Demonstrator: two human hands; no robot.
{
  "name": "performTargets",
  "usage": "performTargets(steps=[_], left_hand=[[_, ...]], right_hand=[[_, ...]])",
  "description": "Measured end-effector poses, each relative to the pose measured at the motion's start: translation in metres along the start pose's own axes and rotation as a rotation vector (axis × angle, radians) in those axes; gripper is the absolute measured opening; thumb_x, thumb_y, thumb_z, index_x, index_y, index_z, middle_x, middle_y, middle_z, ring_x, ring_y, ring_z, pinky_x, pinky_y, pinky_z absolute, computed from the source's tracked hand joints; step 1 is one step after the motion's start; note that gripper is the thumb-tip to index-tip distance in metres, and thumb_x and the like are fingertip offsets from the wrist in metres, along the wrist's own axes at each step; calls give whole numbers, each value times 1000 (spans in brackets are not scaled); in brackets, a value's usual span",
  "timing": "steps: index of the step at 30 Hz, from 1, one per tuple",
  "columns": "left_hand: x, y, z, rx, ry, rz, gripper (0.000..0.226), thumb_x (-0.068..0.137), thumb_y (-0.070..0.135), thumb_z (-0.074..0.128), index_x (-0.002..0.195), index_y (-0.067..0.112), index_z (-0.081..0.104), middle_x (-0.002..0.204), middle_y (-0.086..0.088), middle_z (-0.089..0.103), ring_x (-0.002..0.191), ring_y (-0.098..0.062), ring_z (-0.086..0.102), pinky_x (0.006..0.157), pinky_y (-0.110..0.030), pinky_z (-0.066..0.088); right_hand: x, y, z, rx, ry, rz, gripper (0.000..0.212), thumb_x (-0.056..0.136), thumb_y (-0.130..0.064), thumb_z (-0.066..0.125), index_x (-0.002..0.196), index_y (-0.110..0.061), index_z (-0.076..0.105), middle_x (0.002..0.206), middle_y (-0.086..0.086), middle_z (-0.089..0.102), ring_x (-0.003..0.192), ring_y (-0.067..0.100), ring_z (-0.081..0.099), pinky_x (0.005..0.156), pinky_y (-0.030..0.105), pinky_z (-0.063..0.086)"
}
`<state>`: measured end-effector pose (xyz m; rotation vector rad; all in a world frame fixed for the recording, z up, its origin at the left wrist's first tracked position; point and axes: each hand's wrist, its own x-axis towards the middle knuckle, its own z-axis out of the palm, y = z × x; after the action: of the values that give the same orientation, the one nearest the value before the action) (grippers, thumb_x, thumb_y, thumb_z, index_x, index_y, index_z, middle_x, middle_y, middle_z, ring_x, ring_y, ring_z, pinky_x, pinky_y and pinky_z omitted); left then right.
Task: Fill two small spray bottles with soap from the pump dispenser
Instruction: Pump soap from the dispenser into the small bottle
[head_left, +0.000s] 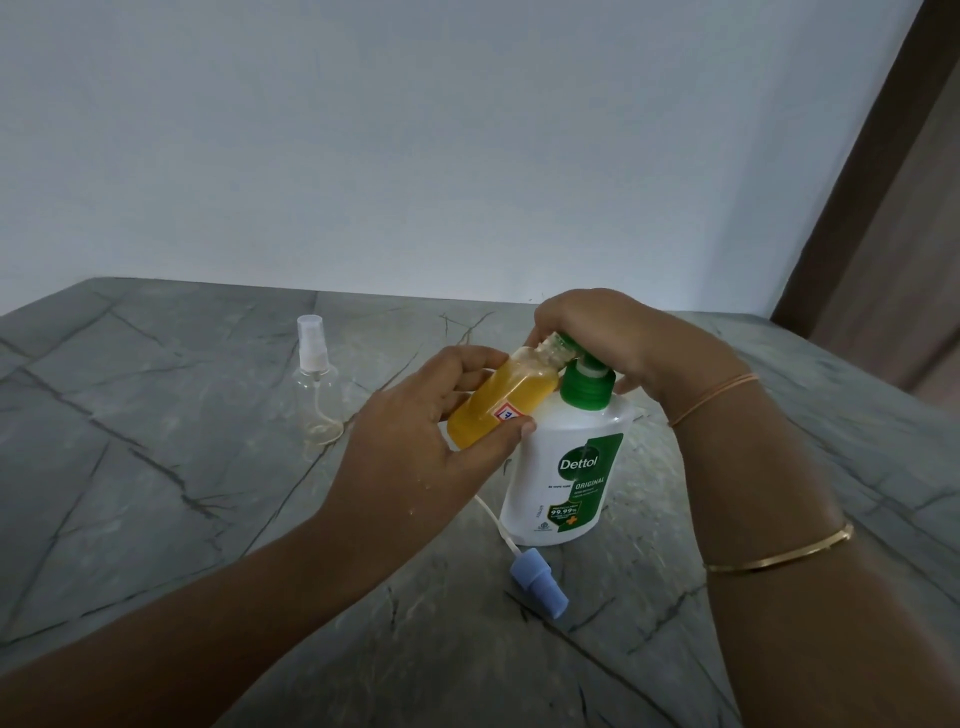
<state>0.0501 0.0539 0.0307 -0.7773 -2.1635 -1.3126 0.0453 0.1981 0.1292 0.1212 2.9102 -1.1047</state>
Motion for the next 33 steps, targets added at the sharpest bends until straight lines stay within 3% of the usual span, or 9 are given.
performTargets(steps=[2,4,9,13,18,22,27,30,33], left_hand=[[0,1,0,-16,3,-2,44,68,61,58,107,42,48,96,33,56,95,6,59,77,-15,52],[0,3,0,-34,5,-12,44,70,57,66,107,40,49,96,33,55,93,5,60,77,-15,52],[2,4,-1,-38,-2,-13,43,69,54,61,107,39,48,95,34,52,95,6,58,77,-9,50],[2,4,0,-51,-11,-28,43,67,54,59,106,39,47,95,35,51,96,9,55,79,-5,46],[2,2,0,-37,2,-21,41,71,53,65,107,40,49,96,32,56,93,5,60,76,-14,52],[0,1,0,-38,-10,-34,41,69,53,63,107,43,49,97,31,58,92,5,62,76,-19,55],[0,2,2,-24,-22,-37,39,68,53,61,104,47,47,95,35,55,94,9,59,76,-13,52],[1,3,2,-30,-21,-47,35,68,54,62,99,52,46,93,35,56,94,10,58,75,-12,52],[2,3,2,-44,-9,-55,41,68,56,65,104,46,48,98,29,58,92,3,62,78,-22,54]], right_hand=[[1,-2,0,23,33,-8,34,93,-13,39,113,7,57,75,8,52,63,15,44,59,24,35],[4,-2,0,59,78,-39,38,93,-13,37,118,10,55,86,13,56,73,20,44,67,27,35],[7,-2,-3,105,109,-47,34,95,-14,38,113,-5,65,73,-12,53,57,6,50,47,9,39],[6,-3,-3,110,125,-71,30,94,-15,40,109,-9,66,73,-12,54,57,6,51,51,10,40],[6,-3,-4,91,89,-54,37,95,-8,36,121,8,56,81,3,57,69,16,50,60,22,37],[4,1,-2,-6,28,-46,38,94,-8,36,122,10,55,69,4,53,59,11,43,56,21,35],[8,0,1,-32,31,-37,40,93,-6,36,125,15,45,90,12,38,77,23,32,62,27,28],[12,1,-1,-15,79,-57,39,93,-10,36,122,12,52,95,22,56,77,26,48,71,31,40],[14,2,-2,-13,114,-81,31,93,-10,38,111,-2,63,78,-10,56,62,9,53,49,7,44]])
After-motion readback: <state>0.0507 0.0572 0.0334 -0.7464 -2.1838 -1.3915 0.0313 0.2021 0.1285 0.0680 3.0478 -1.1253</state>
